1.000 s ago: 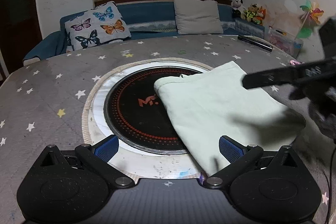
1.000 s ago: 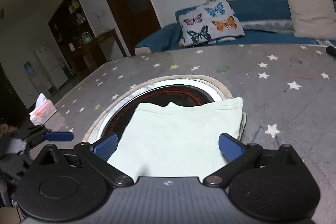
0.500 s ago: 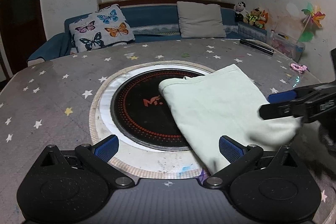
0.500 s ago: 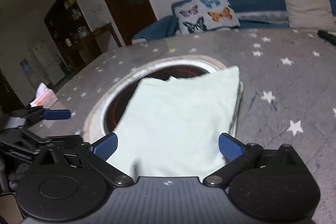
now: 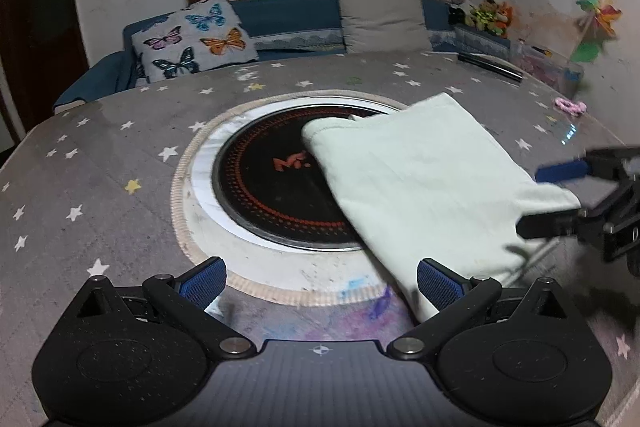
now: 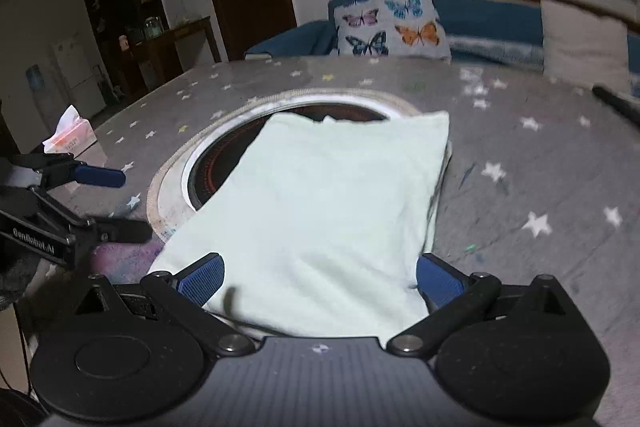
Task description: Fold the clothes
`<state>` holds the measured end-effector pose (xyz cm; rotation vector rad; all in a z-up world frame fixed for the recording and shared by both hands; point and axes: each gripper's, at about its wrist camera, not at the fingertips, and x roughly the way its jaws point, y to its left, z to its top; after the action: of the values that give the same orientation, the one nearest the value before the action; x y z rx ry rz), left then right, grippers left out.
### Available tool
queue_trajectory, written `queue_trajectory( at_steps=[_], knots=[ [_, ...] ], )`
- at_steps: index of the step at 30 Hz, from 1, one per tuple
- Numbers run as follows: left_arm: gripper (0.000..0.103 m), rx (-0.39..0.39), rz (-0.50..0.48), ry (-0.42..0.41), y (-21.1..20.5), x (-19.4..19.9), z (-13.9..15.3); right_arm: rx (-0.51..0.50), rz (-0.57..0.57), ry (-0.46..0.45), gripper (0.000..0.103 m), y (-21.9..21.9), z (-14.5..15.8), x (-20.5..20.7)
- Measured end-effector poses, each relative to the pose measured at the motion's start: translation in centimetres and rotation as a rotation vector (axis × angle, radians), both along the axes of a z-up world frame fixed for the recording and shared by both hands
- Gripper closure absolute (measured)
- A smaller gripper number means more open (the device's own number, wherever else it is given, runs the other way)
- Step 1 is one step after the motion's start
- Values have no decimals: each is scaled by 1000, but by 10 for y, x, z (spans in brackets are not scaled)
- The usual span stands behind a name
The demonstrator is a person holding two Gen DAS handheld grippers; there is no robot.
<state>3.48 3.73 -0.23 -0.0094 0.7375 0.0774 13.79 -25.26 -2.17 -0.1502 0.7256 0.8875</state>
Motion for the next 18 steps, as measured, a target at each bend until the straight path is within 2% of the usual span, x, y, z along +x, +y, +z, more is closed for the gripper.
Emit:
queue_trajectory(
  at_steps=[4,9,18],
  knots=[
    [0,26,-65,11,-13,-6,-5,-23,-24,-59,0,-6,5,-5],
    [0,90,-124,30,-32,-9,-15,-56,-60,-60,0,-12,-1,-2],
    [0,220,-98,15,-42,-12,-22,-90,-83,-70,0,-19,-7,-2]
  ],
)
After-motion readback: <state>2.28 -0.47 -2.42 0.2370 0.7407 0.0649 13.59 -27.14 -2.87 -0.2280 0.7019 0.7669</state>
